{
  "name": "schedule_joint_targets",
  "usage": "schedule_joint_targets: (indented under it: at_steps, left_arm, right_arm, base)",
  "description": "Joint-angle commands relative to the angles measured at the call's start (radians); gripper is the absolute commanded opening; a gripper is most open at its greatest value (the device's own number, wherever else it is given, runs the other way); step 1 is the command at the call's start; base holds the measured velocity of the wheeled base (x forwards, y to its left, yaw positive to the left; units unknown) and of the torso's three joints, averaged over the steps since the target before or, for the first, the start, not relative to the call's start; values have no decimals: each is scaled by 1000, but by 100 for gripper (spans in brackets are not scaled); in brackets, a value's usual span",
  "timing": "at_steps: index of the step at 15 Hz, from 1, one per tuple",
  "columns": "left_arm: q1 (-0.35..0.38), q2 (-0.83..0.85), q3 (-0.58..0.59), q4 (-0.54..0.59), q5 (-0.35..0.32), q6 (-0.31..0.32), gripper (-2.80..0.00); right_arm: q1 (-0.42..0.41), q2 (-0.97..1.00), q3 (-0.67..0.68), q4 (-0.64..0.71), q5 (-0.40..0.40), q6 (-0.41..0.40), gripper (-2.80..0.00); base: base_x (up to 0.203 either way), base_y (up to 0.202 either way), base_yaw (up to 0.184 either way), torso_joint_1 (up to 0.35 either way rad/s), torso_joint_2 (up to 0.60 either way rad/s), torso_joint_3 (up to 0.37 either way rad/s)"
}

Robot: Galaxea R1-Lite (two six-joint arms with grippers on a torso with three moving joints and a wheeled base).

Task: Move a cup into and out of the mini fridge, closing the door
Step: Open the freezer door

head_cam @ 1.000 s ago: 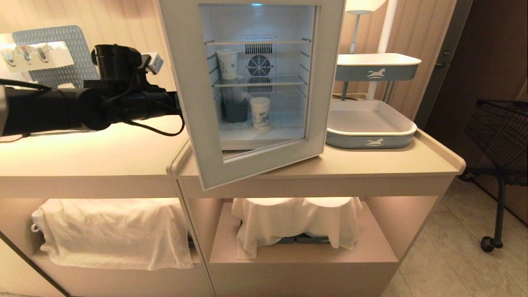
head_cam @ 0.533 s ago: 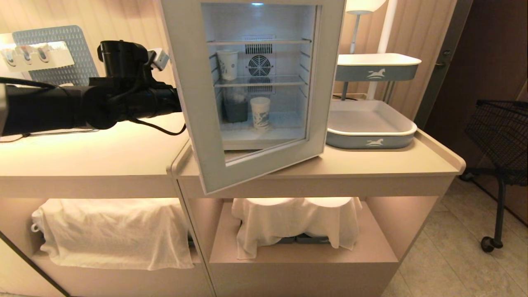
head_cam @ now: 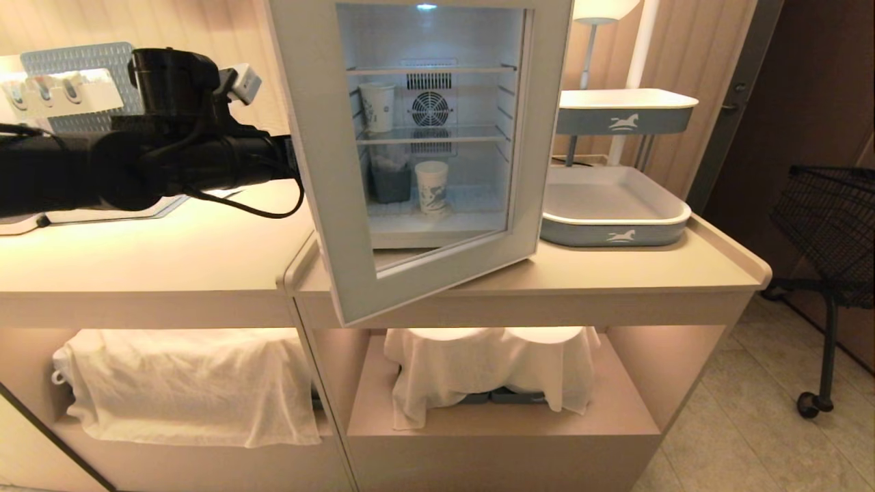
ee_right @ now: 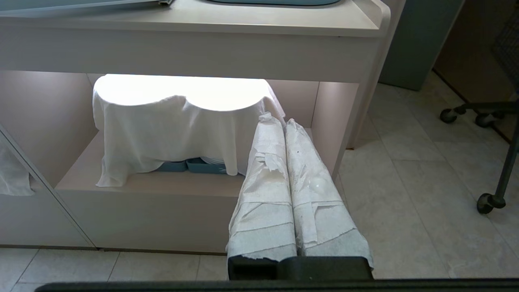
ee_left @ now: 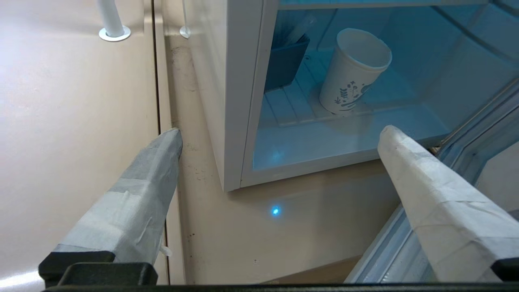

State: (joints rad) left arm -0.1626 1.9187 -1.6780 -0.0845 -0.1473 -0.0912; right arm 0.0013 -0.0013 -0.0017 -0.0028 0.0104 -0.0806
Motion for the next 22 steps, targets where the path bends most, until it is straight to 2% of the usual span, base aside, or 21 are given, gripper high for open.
schedule_joint_targets:
  at_steps: [1, 3, 4, 9, 11, 13, 16, 18, 20, 22]
  left_arm:
    - [0, -39, 23, 0, -1, -2, 0]
    - [-8, -62, 61, -11, 3, -2, 0]
    - [-21, -72, 85, -39, 1, -5, -280]
    - [-147, -104, 109, -72, -10, -24, -280]
    - [-203, -124, 111, -71, -11, -53, -280]
    - [-289, -152, 122, -70, -8, -80, -280]
    - [-463, -203, 155, -72, -4, -108, -280]
    - [-509, -236, 181, -71, 0, -124, -280]
    - [-548, -249, 190, -78, -4, -187, -280]
    - [-606, -282, 185, -79, -6, -297, -280]
  right_arm:
    - [0, 0, 0, 0, 0, -1, -280]
    - [0, 1, 0, 0, 0, -1, -280]
    - [0, 0, 0, 0, 0, -1, -280]
    - [0, 0, 0, 0, 0, -1, -280]
    - [0, 0, 0, 0, 0, -1, -280]
    - [0, 0, 0, 0, 0, -1, -280]
    - [0, 0, 0, 0, 0, -1, -280]
    - [0, 0, 0, 0, 0, -1, -280]
    - [0, 0, 0, 0, 0, -1, -280]
    - [0, 0, 0, 0, 0, -1, -280]
  base:
    - [0, 0, 0, 0, 0, 0]
    - [0, 0, 0, 0, 0, 0]
    - [0, 0, 0, 0, 0, 0]
    - [0, 0, 0, 0, 0, 0]
    - [0, 0, 0, 0, 0, 0]
    - [0, 0, 0, 0, 0, 0]
    - [0, 0, 0, 0, 0, 0]
    - [0, 0, 0, 0, 0, 0]
    - [0, 0, 0, 0, 0, 0]
    - [0, 0, 0, 0, 0, 0]
